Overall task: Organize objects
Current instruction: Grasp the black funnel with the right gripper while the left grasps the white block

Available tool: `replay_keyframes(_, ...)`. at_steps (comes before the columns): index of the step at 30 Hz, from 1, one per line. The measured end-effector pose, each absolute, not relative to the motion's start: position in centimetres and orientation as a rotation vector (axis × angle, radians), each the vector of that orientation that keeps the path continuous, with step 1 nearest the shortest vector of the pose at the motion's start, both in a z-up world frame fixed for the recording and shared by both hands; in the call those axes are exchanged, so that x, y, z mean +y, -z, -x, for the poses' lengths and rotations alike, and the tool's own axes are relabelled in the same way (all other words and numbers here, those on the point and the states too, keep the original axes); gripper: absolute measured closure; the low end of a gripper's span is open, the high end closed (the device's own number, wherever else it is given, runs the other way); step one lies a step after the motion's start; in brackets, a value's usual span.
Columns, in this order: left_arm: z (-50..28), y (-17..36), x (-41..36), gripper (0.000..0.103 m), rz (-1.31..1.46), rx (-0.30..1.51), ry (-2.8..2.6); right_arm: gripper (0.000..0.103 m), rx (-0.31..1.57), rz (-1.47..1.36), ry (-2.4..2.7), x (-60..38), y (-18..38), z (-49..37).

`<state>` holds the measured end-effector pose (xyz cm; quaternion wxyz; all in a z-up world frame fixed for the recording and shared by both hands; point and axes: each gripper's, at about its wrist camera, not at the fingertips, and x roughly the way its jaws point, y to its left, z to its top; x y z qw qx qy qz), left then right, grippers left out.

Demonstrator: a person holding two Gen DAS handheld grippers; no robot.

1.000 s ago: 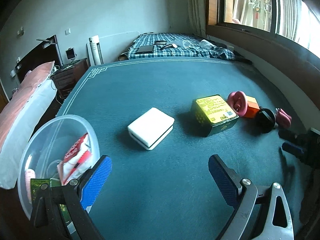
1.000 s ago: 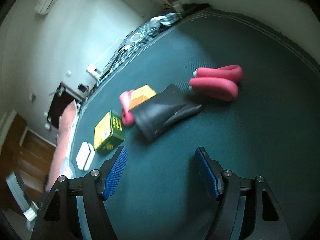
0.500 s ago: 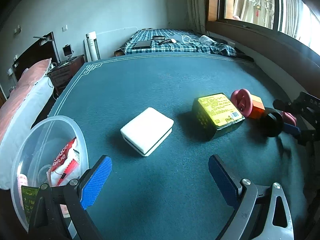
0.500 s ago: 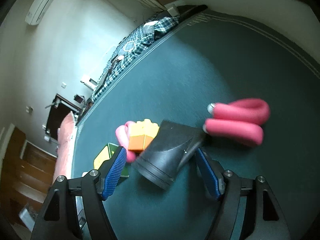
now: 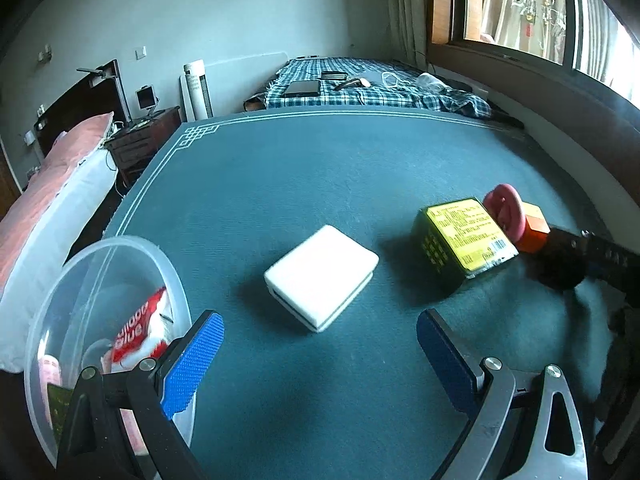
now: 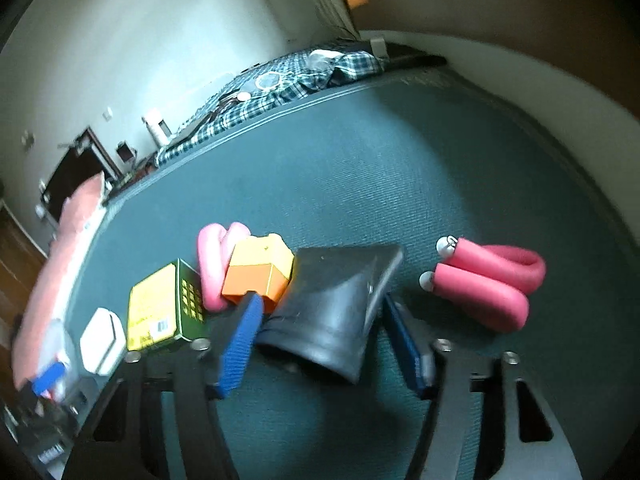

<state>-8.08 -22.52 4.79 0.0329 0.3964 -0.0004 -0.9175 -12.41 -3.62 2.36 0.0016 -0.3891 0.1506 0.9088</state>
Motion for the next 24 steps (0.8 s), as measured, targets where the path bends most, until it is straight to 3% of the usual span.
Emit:
replay_keyframes(6,9.7,-4.2,-22.7,0.004,-1.235,-0.023,2.812,0.052,0.415,1.217,-2.874,-3.1,-2.1,11.1)
replay_keyframes(16,12.4,-3.0,-21.7,0.004,-1.287,-0.109,2.790,0.052,0.412,1.221,-2.904,-2.8,-1.3,8.5)
replay_keyframes(24,13.6,-2.0,-21.7,0.005,-1.338,-0.075,2.772,0.052,0.386,1.201,-2.910,-3.2,-1.3,8.3)
